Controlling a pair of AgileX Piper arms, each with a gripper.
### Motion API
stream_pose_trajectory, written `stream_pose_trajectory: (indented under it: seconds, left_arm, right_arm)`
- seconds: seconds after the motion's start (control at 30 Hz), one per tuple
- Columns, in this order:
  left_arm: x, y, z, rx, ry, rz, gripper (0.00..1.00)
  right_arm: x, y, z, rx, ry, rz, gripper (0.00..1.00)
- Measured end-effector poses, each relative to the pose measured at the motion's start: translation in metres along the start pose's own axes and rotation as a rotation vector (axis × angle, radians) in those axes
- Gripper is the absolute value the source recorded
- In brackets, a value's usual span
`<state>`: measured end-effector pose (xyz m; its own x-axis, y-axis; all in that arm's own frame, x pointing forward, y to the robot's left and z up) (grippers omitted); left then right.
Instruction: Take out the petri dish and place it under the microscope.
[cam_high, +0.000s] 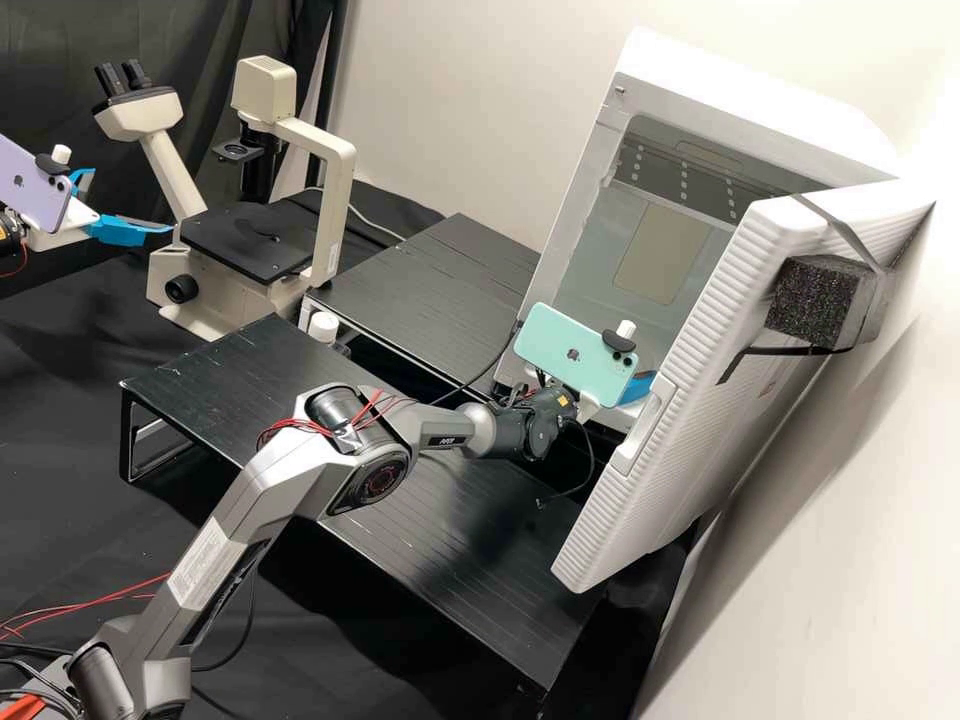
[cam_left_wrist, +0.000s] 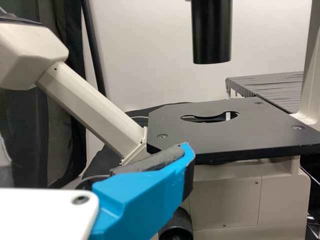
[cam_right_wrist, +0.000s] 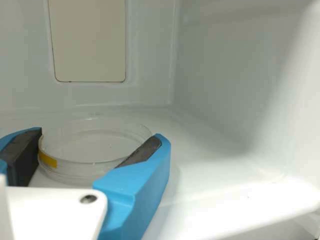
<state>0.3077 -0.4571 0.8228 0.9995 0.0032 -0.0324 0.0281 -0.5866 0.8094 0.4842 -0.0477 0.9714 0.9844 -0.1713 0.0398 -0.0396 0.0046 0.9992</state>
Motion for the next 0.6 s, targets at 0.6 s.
stream_pose_trajectory:
  seconds: [0.6]
  left_arm:
    - [0.0, 0.0, 0.0, 0.0, 0.0, 0.0, 1.0]
  right_arm:
    - [-0.012, 0.001, -0.002, 0.011, 0.01, 0.0, 0.0]
